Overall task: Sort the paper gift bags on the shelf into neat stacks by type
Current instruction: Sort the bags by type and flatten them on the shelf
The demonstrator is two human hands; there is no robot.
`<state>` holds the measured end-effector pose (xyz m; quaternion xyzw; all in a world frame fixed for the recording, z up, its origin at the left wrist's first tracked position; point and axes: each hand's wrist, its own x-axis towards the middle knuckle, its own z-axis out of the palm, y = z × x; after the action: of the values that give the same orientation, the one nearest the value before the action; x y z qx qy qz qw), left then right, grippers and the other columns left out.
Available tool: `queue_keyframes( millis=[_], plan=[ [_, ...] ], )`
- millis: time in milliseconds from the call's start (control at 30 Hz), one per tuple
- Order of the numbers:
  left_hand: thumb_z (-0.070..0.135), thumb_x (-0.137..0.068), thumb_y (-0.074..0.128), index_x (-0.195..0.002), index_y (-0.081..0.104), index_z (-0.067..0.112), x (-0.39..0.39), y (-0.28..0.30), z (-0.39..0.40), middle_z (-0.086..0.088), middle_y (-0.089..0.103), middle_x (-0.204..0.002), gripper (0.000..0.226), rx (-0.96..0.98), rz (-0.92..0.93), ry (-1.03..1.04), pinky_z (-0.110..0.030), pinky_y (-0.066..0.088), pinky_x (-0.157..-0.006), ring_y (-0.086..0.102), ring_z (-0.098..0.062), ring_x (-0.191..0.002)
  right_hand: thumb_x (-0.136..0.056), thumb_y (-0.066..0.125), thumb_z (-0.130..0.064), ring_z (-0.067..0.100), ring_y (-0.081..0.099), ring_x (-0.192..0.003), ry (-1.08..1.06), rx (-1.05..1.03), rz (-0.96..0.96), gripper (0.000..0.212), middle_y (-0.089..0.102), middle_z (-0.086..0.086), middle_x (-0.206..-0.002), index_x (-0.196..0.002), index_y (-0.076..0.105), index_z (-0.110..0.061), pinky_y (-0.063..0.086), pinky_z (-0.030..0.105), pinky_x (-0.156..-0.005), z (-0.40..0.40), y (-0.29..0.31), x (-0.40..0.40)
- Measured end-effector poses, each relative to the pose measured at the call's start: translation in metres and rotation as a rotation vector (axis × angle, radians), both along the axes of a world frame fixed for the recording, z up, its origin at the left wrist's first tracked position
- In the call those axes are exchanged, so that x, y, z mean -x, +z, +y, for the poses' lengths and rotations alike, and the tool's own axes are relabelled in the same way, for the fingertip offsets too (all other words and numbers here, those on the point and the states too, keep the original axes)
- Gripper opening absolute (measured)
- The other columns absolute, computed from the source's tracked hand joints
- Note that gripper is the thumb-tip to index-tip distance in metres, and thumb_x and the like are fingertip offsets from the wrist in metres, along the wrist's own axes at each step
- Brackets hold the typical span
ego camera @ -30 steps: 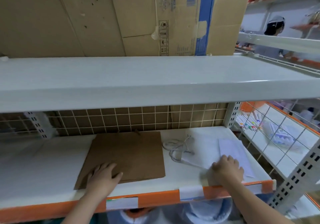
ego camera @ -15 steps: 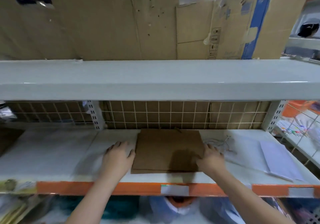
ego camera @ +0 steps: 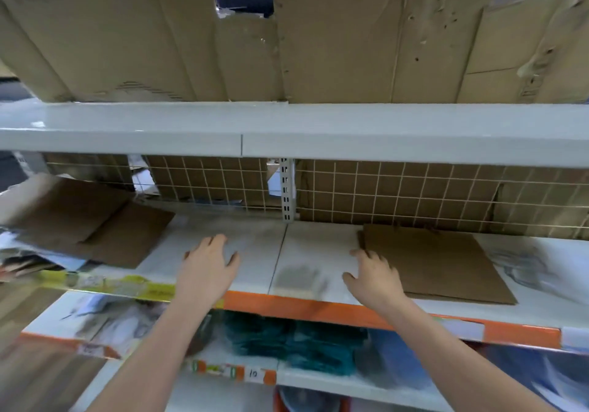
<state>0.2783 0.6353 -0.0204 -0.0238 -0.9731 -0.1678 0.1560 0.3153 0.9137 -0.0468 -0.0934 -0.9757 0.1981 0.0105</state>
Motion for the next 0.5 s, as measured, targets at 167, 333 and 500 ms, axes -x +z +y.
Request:
queue_keyframes(
  millis=[167,333,500],
  plan=[
    [0.039,-0.093,0.048,-0.129,0.052,0.020,-0.002,0.002,-0.077,-0.003,0.058,-0.125,0.040,0.079,0.011,0.042,-0.036,0.038,-0.093,0.055,-0.024,-0.114,-0.093,0.048,-0.037,0.026,0.031,-0.138,0.122,-0.057,0.012,0.059,0.034,0.001,-0.151,-0.147,0.029,-0.024,0.025,0.042,-0.114,-0.085,0.001,0.015],
    [0.039,-0.092,0.051,-0.126,0.055,0.022,0.003,-0.003,-0.137,-0.002,0.060,-0.120,0.038,0.063,0.008,0.098,-0.037,0.038,-0.094,0.055,-0.023,-0.115,-0.092,0.047,-0.037,0.025,0.031,-0.139,0.186,-0.069,0.001,0.059,0.033,0.000,-0.152,-0.148,0.029,-0.024,0.024,0.041,-0.114,-0.155,0.005,0.039],
    [0.037,-0.090,0.053,-0.118,0.058,0.021,0.019,-0.009,-0.189,-0.003,0.063,-0.114,0.033,0.075,0.002,0.143,-0.036,0.040,-0.090,0.057,-0.025,-0.110,-0.092,0.046,-0.037,0.026,0.034,-0.136,0.230,-0.093,0.004,0.057,0.036,0.001,-0.150,-0.146,0.032,-0.025,0.027,0.041,-0.112,-0.209,0.005,0.065]
  ],
)
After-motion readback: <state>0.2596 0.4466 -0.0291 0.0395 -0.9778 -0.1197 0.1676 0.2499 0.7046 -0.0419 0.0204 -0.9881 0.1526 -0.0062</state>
